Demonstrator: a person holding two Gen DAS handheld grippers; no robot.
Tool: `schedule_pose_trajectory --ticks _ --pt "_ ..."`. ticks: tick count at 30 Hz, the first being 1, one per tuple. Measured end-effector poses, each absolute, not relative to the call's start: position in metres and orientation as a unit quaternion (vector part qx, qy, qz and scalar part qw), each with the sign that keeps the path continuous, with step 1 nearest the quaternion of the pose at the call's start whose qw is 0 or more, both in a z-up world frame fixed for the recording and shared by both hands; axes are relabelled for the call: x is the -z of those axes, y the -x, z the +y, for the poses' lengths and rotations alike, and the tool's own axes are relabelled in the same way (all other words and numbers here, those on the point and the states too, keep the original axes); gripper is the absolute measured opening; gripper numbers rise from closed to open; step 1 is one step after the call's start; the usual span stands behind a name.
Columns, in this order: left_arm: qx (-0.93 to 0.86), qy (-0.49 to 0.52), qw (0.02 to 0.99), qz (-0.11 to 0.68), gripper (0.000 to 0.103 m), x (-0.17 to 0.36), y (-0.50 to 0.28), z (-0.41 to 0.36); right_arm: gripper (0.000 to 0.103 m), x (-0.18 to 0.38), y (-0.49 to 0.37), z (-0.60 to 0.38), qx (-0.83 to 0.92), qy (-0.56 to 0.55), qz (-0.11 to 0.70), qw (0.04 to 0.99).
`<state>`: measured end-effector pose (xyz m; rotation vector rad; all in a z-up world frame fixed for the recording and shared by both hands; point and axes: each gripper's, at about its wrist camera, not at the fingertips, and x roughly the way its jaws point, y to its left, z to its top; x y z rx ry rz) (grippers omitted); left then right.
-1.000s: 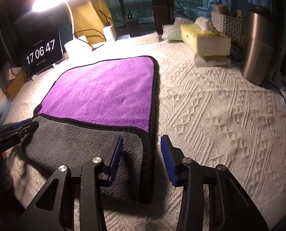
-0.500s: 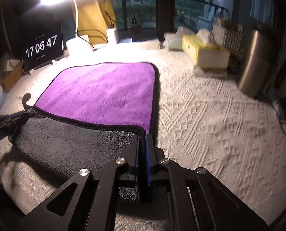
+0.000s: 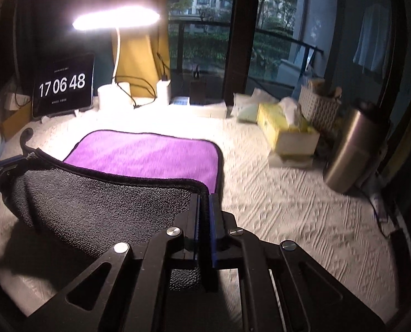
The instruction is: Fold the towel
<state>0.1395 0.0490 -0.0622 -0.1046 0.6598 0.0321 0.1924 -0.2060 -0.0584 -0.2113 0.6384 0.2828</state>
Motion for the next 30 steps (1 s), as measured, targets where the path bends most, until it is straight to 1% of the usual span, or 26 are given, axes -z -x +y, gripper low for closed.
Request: schedule_pose_trajectory --ticks 15,25,30 --pt "-0.019 0.050 0.958 0.281 0.010 0.043 -0.175 0.058 0.007 0.037 -0.232 -0.193 -0.138 0.113 0.276 0.945" --pt "-0.022 0.045 0.959 0.278 0.010 0.049 -0.206 0.065 0.007 0.037 -0.266 -0.187 -0.140 0.109 0.271 0.946" --pt "-0.028 0.044 0.957 0.285 0.010 0.060 -0.227 0.068 0.007 0.044 -0.286 -0.184 -0.139 0.108 0.271 0.946"
